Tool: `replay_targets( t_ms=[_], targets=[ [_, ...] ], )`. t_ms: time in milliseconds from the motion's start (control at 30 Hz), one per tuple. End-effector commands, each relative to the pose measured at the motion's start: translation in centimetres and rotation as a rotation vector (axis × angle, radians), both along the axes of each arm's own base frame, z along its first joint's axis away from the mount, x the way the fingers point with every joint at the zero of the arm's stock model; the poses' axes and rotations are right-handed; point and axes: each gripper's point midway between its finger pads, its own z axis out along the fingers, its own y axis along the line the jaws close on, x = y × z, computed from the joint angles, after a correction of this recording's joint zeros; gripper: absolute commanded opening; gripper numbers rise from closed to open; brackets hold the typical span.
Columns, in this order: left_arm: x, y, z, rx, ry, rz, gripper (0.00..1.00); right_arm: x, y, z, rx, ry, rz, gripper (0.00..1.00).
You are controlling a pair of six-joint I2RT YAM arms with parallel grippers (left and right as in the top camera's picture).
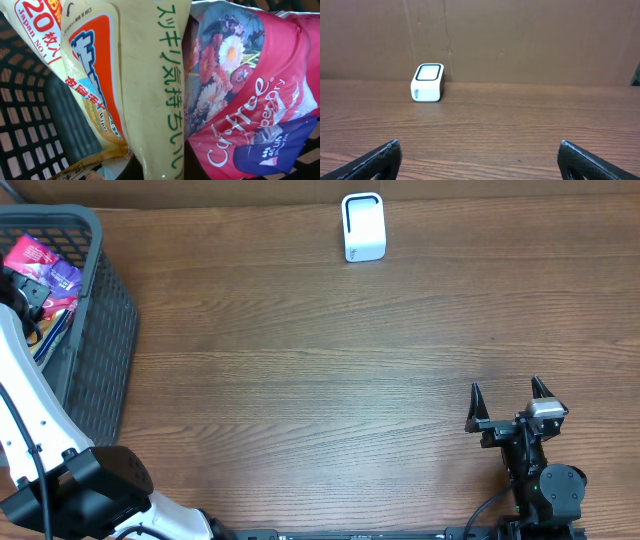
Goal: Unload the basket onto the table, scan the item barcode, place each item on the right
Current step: 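Lift the packages out and set them on the table centre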
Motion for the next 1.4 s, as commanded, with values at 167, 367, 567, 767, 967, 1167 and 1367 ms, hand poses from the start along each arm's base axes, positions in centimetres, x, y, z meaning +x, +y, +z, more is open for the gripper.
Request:
replay_targets(
  t_ms=[167,367,567,767,967,1167,1367],
  targets=[
    [-0.9,0.9,5.3,0.142,-0.073,0.033,0.04,0.0,0.0,-0.1,0.006,-0.006,0.001,1.0],
    [-1.2,1.2,6.9,0.183,-0.095,0.051,0.04,0.0,0.0,-0.1,0.006,-0.006,0.001,1.0],
    [-1.5,0.6,11.7,0.221,-0.226,0.062,0.04,0.0,0.0,-0.1,0.006,-0.006,0.001,1.0],
    [-0.7,-2.7,15.4,0.157,-0.398,-0.066,0.04,0.0,0.0,-0.1,0.006,-0.006,0.001,1.0],
    [1.2,-7.8,16.4,0.035,-0.492,-0.284,0.04,0.0,0.0,-0.1,0.006,-0.006,0.001,1.0],
    [3.5,-14.6,16.2,-0.071,-0.51,-0.498,0.04,0.0,0.0,-0.1,0.006,-0.006,0.001,1.0],
    [4.7,-23.0,13.0,-0.183,-0.383,-0.702,0.04,0.0,0.0,-0.1,0.006,-0.006,0.001,1.0]
  ],
)
